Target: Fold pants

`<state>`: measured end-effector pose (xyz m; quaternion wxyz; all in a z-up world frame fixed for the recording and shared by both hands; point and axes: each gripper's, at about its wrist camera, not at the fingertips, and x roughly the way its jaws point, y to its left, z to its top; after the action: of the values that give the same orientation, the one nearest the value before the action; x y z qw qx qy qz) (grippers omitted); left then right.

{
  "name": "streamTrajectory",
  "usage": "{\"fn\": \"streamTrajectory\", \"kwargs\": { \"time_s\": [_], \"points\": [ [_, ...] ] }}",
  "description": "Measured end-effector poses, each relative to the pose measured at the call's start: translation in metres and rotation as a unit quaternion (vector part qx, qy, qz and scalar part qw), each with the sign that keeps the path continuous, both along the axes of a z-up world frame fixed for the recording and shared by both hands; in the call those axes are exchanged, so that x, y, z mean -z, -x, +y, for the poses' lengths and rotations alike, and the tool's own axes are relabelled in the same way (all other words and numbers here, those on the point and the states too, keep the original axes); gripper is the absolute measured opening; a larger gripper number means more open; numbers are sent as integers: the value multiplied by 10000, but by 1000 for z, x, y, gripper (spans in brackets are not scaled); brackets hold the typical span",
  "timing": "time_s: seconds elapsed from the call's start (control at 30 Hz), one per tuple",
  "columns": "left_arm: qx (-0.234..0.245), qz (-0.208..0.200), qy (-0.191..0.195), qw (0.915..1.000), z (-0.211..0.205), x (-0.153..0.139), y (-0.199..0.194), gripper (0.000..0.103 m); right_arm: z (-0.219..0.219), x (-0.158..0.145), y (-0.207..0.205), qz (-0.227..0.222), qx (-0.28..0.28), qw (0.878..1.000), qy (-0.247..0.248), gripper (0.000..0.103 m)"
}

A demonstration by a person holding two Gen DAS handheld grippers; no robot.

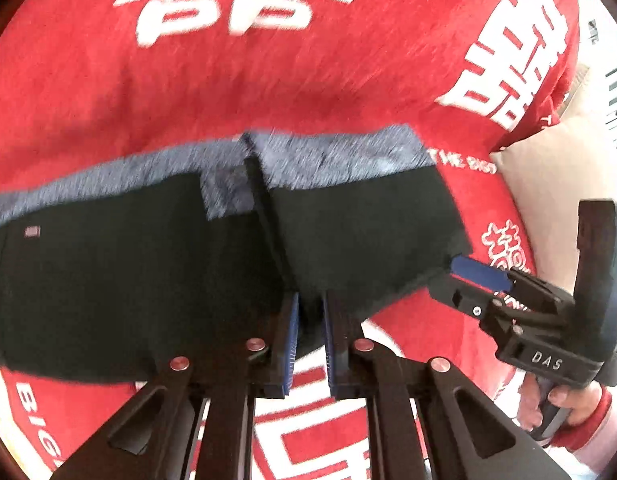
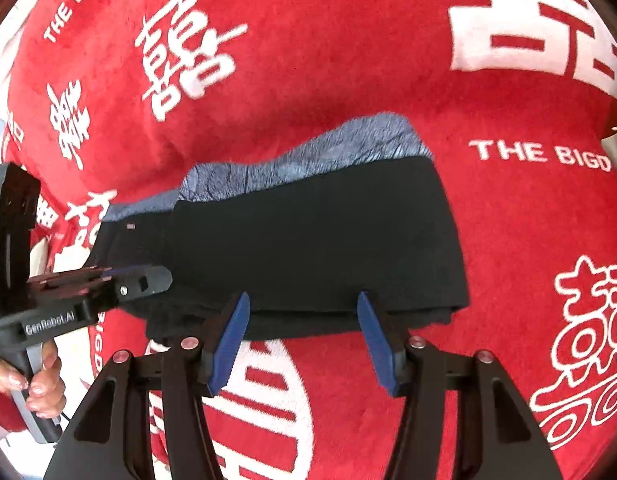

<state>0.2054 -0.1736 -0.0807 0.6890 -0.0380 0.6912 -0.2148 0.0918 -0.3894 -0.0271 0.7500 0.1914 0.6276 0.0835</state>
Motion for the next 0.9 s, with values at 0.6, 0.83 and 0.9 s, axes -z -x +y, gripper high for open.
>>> {"fn": "streamTrajectory", "kwargs": {
  "time_s": [0.6,0.83,0.9],
  "points": [
    [-460,-496,-300,9973,-5,-10,-22,84,-43,-5,-21,102,340,9988,323,43],
    [-340,-12,-147,9993,-6,6,-21,83,-46,-1,-24,134,333,9990,270,43],
    [-428,36,-48,9991,-4,10,-23,80,-44,3,-18,200,342,9990,207,43]
  ]
}}
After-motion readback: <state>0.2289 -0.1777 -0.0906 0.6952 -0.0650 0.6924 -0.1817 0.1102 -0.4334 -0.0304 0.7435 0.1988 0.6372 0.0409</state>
